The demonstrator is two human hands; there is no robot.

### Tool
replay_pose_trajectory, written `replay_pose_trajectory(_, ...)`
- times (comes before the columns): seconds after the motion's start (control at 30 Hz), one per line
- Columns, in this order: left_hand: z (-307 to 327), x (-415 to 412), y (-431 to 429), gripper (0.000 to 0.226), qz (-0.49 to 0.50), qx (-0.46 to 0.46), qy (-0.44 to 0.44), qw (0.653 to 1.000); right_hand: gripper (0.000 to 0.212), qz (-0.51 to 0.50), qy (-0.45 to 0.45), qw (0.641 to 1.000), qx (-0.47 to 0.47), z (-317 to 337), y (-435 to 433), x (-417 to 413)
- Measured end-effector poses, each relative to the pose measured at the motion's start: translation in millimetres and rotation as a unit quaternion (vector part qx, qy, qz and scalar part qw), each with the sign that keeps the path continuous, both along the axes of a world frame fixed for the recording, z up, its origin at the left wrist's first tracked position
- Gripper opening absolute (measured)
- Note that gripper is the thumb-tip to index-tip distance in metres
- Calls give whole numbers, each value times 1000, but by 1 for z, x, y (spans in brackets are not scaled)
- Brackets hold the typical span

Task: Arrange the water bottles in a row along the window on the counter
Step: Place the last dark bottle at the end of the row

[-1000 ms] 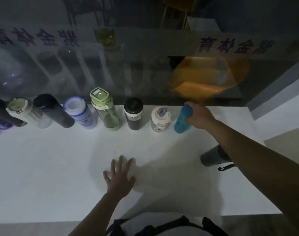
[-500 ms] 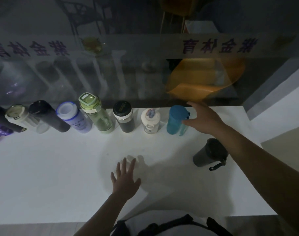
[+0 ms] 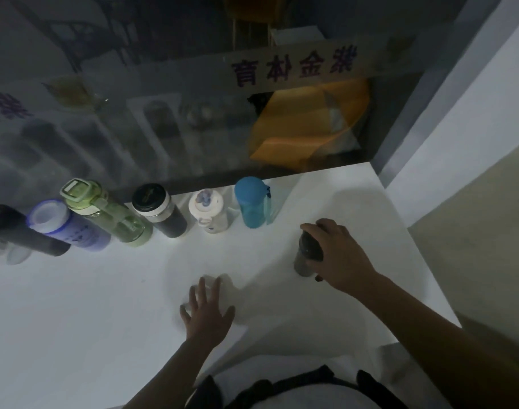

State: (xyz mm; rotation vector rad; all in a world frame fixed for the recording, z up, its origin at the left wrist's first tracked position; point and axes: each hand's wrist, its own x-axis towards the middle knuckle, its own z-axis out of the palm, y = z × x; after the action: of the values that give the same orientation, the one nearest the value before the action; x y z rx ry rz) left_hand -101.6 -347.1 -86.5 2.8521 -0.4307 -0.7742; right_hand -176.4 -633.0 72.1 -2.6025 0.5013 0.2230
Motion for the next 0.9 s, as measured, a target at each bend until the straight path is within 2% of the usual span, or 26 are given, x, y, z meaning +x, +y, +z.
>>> replay_pose_trajectory(0.2,-3,-17,0,74,27,8,-3,1000,64,17,3,999,51,5,-33,17)
replay_pose_trajectory(0.33,-2,-27,2,75,26,10,10,1000,68,37,32,998,26,26,-62,51)
replay_pose_trajectory(0.57,0,-37,9,79,9,25,27,999,58,45,-34,998,21,32,-82,107)
replay_pose_trajectory(0.9,3,-41,8,82,17,20,37,999,60,30,-67,997,25,3,-85,133)
